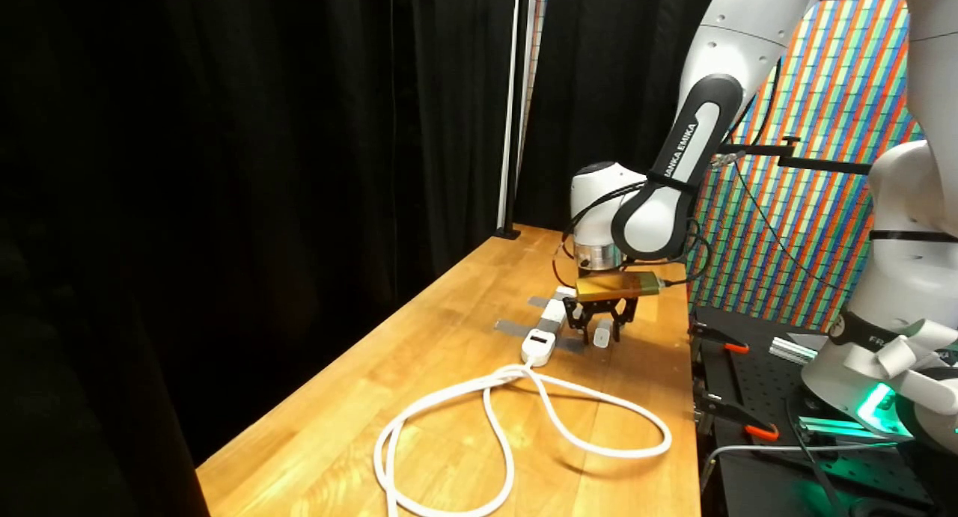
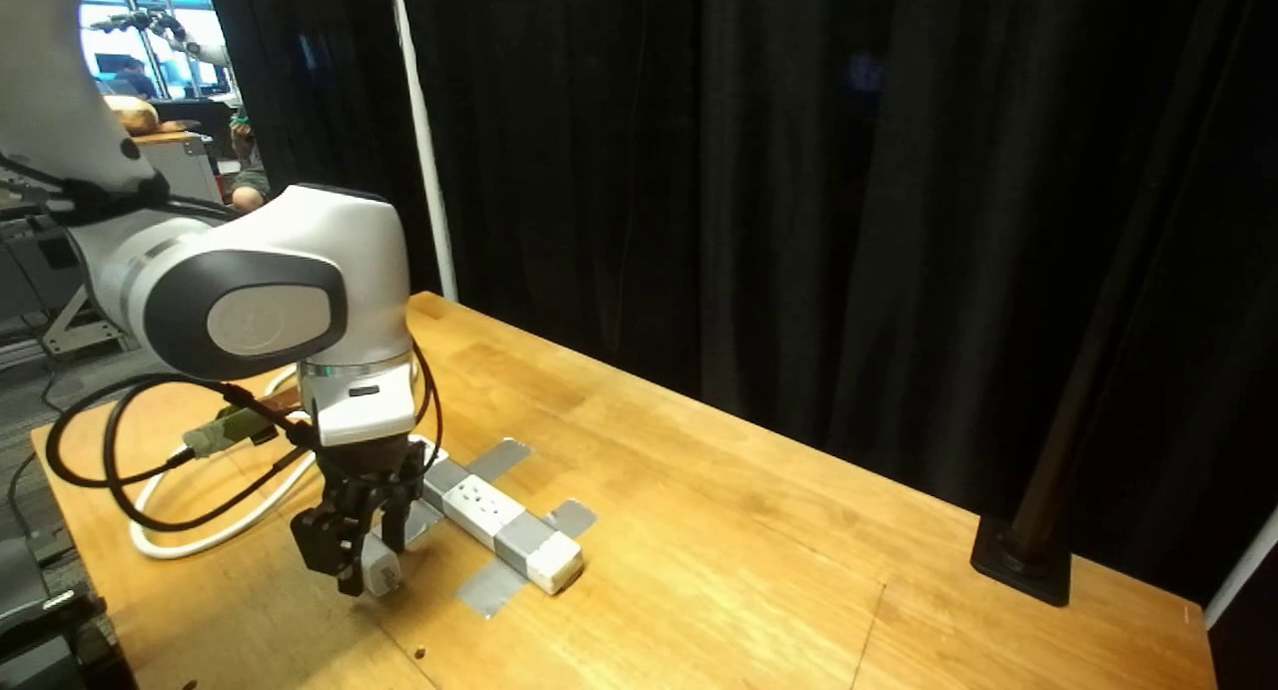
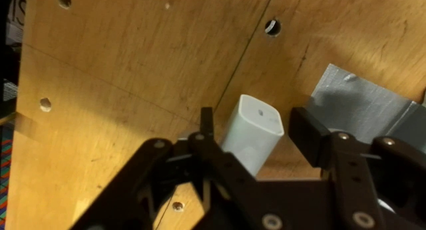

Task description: Plug the charger head into the adapter

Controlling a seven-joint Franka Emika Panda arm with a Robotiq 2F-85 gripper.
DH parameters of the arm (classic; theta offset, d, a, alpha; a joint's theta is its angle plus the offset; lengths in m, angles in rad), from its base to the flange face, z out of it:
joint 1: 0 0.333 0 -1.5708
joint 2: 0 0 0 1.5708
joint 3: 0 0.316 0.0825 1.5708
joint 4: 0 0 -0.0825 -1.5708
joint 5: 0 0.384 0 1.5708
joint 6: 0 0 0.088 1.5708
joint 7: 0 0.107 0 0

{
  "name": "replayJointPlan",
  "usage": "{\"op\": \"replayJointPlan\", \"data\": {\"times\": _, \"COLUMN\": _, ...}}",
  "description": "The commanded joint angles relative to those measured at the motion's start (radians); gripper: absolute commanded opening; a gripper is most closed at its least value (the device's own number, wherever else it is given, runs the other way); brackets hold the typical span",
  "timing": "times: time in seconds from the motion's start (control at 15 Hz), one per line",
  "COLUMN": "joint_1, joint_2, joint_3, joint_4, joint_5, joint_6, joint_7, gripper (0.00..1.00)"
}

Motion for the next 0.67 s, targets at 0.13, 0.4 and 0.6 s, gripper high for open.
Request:
{"op": "replayJointPlan", "data": {"times": 0.13, "joint_1": 0.013, "joint_2": 0.004, "joint_3": -0.016, "joint_4": 0.002, "joint_5": -0.030, "joint_6": 0.015, "joint_7": 0.038, "gripper": 0.15}}
{"op": "replayJointPlan", "data": {"times": 0.4, "joint_1": -0.073, "joint_2": -0.021, "joint_3": 0.063, "joint_4": -0.009, "joint_5": 0.070, "joint_6": 0.015, "joint_7": -0.094, "gripper": 0.18}}
{"op": "replayJointPlan", "data": {"times": 0.6, "joint_1": -0.167, "joint_2": -0.094, "joint_3": 0.142, "joint_4": -0.030, "joint_5": 0.206, "joint_6": -0.035, "joint_7": -0.296, "gripper": 0.17}}
